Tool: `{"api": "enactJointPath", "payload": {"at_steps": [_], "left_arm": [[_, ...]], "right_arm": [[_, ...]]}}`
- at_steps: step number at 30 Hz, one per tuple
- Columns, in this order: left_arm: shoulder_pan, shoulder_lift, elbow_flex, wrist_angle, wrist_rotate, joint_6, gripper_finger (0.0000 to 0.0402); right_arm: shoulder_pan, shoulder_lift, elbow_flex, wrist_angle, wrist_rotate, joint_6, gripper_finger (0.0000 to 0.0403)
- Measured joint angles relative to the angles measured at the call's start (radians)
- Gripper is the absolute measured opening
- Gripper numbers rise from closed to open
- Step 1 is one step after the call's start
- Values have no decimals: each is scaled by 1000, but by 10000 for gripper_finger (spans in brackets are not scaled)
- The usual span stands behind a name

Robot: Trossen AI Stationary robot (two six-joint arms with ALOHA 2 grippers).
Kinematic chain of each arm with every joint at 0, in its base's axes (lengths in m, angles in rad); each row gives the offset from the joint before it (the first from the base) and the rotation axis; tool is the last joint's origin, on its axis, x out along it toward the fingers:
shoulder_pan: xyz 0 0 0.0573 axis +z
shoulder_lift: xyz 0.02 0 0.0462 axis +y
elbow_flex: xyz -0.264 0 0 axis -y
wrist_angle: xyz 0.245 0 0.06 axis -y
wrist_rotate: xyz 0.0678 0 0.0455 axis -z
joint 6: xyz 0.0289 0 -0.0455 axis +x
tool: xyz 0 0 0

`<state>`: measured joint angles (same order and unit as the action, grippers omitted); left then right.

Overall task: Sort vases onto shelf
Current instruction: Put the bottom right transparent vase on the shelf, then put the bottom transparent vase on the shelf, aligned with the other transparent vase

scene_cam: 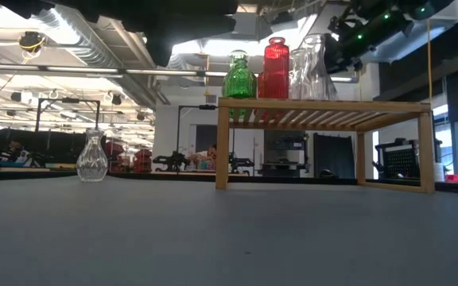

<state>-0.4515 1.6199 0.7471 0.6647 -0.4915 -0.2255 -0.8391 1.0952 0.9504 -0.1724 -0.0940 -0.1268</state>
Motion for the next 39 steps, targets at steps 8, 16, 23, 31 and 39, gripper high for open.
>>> {"api": "enactJointPath", "payload": {"at_steps": [8, 16, 23, 31, 39], "left_arm": [[0, 0, 0, 0, 6, -1, 102], [0, 0, 0, 0, 11, -2, 102], [-1, 0, 0, 0, 38, -4, 102], [-1, 0, 0, 0, 38, -4, 102], [0, 0, 0, 1, 37, -7, 102]], "right_arm": [[1, 14, 0, -10, 8, 3, 80], [1, 14, 0, -12, 13, 2, 129], [1, 13, 0, -6, 12, 2, 183], [2, -29, 3, -6, 18, 0, 266], [4, -96, 193, -226, 29, -10, 297]]}}
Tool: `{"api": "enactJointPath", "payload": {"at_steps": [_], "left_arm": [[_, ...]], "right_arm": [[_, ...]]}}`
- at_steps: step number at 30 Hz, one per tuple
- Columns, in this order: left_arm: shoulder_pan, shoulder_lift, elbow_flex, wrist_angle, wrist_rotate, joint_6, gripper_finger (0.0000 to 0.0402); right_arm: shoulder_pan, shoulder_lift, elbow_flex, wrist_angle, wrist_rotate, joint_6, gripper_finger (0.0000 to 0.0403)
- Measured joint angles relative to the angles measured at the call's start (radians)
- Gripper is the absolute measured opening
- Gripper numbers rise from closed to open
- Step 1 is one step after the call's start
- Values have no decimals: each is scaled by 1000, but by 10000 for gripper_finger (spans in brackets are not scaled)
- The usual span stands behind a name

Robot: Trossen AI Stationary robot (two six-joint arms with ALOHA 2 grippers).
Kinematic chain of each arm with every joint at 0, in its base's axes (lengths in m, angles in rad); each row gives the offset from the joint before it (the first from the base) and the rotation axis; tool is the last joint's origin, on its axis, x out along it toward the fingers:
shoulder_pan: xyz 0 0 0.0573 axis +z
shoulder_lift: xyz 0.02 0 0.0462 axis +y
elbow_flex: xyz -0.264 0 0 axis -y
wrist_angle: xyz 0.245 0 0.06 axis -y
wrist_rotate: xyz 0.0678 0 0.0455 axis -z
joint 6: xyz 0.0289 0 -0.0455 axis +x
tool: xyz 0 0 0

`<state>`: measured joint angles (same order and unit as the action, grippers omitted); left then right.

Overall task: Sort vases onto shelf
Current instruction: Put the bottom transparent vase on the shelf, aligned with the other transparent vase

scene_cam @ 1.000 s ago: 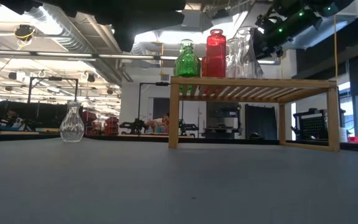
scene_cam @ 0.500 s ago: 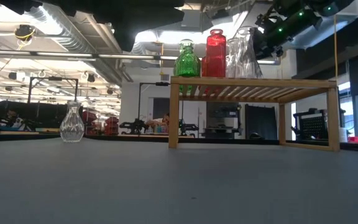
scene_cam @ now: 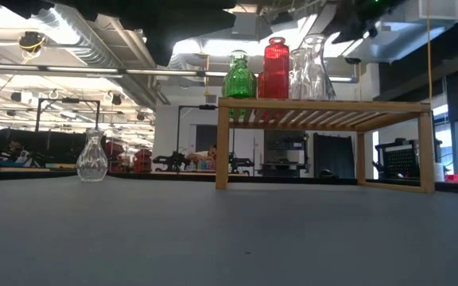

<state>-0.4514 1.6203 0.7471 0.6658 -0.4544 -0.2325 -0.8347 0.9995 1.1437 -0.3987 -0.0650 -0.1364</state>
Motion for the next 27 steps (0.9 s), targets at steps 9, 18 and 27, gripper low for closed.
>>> {"api": "enactJointPath", "payload": {"at_steps": [9, 18, 27], "left_arm": [[23, 0, 0, 4, -5, 0, 102], [64, 0, 26, 12, -29, 32, 110], [41, -22, 326, -654, 77, -58, 185]], "right_arm": [[263, -94, 126, -174, -174, 24, 286], [793, -111, 106, -234, -148, 87, 272], [1231, -82, -6, -181, 246, 87, 264]]}}
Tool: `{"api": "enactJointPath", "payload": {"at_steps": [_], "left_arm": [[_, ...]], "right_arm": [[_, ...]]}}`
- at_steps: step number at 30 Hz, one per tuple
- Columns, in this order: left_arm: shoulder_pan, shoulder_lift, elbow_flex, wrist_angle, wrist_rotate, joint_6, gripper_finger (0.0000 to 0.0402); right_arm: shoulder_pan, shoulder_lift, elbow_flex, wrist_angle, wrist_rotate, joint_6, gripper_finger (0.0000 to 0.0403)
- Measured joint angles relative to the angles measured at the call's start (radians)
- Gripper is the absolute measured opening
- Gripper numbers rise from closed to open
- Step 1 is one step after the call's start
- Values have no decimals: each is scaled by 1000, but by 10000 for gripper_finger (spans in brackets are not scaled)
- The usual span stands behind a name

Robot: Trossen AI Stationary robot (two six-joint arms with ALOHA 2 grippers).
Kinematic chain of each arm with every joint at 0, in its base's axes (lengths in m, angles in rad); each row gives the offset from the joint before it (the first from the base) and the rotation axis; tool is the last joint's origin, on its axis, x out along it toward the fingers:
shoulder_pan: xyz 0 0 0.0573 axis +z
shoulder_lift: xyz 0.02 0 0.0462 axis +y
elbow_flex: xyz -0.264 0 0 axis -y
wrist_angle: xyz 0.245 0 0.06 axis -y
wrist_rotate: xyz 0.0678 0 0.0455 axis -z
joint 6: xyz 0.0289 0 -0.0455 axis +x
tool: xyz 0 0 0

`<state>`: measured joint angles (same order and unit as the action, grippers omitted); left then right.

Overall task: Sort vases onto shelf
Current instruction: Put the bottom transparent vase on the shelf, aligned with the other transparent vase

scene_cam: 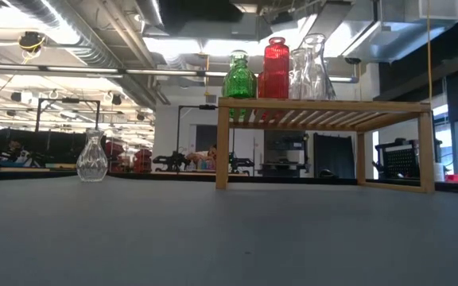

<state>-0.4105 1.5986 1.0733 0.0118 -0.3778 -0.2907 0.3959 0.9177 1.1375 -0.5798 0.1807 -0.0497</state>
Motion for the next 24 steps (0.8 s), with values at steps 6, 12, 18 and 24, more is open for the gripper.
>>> {"api": "enactJointPath", "payload": {"at_steps": [6, 12, 18, 24], "left_arm": [[-54, -2, 272, -523, 40, -206, 192], [-159, -3, 426, -901, 143, -650, 191], [-287, -2, 454, -1165, 249, -1101, 190], [-400, -3, 455, -1446, 296, -1468, 190]], "right_arm": [[118, 8, -35, 3, 125, 46, 264], [172, 9, -60, 4, 142, 113, 264], [194, 10, -99, 12, 154, 144, 264], [194, 10, -125, 14, 194, 156, 264]]}}
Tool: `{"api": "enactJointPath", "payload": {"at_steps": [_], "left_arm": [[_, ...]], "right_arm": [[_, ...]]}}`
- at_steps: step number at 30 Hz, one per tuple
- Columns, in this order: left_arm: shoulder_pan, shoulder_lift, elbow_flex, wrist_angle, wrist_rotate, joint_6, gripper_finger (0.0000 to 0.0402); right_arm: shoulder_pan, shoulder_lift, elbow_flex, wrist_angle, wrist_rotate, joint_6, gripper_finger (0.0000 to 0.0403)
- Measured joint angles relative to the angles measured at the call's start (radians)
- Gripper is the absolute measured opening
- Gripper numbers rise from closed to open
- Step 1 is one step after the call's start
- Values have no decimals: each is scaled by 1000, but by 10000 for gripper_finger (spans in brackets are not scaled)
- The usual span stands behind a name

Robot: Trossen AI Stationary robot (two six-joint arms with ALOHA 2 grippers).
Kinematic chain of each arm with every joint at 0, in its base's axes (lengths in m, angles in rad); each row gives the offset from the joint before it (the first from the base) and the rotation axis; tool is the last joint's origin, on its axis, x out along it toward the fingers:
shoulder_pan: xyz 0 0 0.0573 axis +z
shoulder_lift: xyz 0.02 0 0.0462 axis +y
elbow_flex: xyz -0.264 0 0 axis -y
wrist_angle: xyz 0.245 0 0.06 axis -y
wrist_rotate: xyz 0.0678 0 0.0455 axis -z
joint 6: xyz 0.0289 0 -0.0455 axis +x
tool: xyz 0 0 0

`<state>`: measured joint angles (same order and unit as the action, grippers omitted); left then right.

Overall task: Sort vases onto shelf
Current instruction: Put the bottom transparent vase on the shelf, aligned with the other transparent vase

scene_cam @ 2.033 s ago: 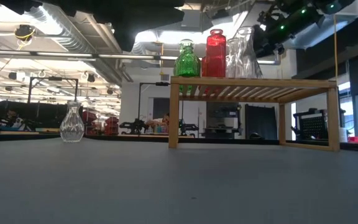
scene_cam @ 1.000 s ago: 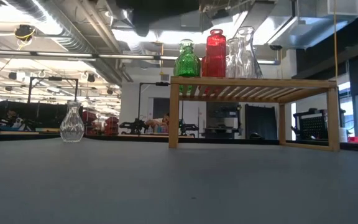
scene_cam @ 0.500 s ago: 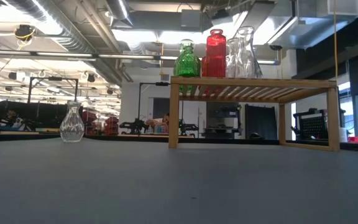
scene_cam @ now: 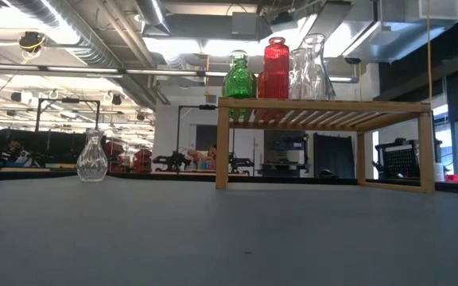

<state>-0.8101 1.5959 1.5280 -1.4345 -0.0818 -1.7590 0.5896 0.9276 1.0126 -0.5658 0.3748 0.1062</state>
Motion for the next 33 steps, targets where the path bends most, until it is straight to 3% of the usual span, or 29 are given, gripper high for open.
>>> {"api": "enactJointPath", "payload": {"at_steps": [3, 7, 21, 25, 33], "left_arm": [[-37, 0, -12, -61, 2, -123, 190], [-59, 0, -60, -77, 63, -170, 190], [-58, 0, -277, 103, 130, -90, 187], [-51, 0, -315, 108, 145, -52, 157], [-20, 0, -306, 130, 108, 48, 49]], "right_arm": [[0, 0, -2, -1, 0, -4, 264], [0, 0, -2, -1, 0, -5, 264], [0, 0, -2, -2, 0, -4, 264], [-1, 3, -2, -2, 9, -5, 264], [-1, 27, -1, -7, 18, -6, 264]]}}
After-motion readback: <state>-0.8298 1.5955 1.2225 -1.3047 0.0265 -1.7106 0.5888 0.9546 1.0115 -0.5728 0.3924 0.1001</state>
